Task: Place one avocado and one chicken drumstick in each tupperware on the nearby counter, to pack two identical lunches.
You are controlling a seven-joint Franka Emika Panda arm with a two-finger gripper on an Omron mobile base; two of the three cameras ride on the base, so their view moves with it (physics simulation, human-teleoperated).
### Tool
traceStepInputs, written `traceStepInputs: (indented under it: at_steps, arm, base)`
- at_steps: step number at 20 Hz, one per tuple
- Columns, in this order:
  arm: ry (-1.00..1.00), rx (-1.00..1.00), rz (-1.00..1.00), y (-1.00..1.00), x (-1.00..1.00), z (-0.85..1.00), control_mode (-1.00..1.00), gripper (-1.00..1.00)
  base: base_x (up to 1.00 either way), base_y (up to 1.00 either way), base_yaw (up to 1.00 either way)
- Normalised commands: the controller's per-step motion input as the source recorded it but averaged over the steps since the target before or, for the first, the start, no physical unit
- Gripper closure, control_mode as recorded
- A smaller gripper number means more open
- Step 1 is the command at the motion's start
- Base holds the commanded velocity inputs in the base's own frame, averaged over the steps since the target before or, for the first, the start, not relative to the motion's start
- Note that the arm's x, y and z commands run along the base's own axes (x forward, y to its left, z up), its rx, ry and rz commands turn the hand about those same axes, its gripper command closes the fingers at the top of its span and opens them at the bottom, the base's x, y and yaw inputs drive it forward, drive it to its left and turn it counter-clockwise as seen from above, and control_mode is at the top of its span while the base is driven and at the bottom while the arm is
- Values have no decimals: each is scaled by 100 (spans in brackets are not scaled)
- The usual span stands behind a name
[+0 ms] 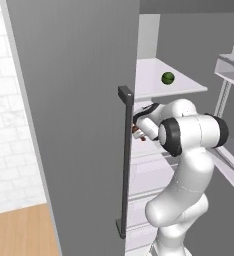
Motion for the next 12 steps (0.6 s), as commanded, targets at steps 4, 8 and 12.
traceStepInputs:
  at_steps: [4, 8, 12]
  arm:
    - [0, 0, 0, -17, 0, -9, -100, 100]
    - [0, -3, 0, -5, 0, -35, -100, 100]
    - [18, -4, 0, 0, 0, -66, -100, 100]
  base:
    - [0, 0, 0]
    - [0, 0, 0]
    - [0, 0, 0]
